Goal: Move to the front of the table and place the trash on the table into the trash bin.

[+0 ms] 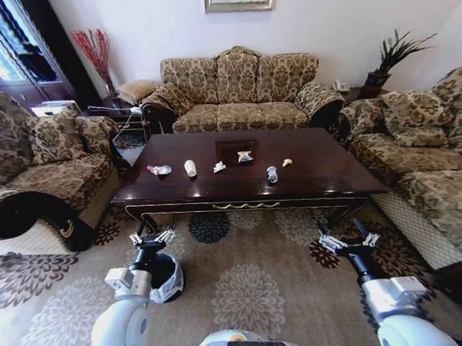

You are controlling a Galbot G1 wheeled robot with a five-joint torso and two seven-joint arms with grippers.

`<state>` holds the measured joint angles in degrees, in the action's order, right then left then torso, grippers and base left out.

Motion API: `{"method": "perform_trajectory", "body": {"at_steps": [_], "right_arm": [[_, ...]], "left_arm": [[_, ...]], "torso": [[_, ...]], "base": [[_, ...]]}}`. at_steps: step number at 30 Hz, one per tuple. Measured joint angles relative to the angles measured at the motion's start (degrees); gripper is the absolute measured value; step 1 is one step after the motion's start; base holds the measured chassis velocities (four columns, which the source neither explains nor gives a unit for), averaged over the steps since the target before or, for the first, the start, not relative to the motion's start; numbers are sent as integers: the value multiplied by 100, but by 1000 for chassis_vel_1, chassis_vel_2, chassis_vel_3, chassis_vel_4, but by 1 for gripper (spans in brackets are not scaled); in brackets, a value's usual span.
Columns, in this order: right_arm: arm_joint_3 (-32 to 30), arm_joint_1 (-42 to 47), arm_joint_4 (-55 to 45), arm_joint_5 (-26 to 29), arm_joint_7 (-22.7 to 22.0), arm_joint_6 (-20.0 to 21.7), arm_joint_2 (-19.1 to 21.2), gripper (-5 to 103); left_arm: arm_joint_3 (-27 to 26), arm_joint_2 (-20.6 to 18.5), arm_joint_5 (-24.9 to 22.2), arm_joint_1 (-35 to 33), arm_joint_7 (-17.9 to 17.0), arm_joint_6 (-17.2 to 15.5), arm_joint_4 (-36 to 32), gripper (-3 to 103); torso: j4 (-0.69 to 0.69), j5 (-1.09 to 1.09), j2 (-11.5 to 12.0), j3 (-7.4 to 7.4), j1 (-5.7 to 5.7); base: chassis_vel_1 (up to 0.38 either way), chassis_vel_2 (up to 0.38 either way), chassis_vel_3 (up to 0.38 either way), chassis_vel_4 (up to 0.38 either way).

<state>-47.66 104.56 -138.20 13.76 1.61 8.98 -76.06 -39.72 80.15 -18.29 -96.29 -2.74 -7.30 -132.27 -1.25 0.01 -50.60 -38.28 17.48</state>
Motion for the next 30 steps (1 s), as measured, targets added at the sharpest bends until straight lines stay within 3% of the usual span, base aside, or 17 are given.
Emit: {"method": "perform_trajectory", "body": {"at_steps": [12,14,20,27,29,30], "right_arm": [[67,-25,69,-60,26,-87,-39,100],[59,-57,110,-40,21,-118,-37,100],[-9,-124,189,56,-16,-125,1,100],[-33,-117,248,66,-23,-140,-40,100],[-33,-106,277,59,-23,-159,-64,100],[-33,-106,277,59,-23,-159,-64,100]], "left_arm": [[17,-5,5,3,-5,-13,19,100],[19,0,7,8,-10,-13,42,100],[18,-7,10,39,-20,-11,196,100],[57,2,30,108,-15,74,688,100],[154,27,221,227,-6,217,1309,100],[154,27,221,227,-6,217,1309,100]], "torso": [[1,-6,0,0,0],[-1,1,0,0,0],[-2,-9,0,0,1],[0,4,0,0,0],[2,2,0,0,0],[2,2,0,0,0]], "base": [[272,285,-280,-275],[345,338,-331,-318],[234,231,-241,-207],[19,17,-2,-14],[-85,-77,35,35],[-69,-62,35,32]]}}
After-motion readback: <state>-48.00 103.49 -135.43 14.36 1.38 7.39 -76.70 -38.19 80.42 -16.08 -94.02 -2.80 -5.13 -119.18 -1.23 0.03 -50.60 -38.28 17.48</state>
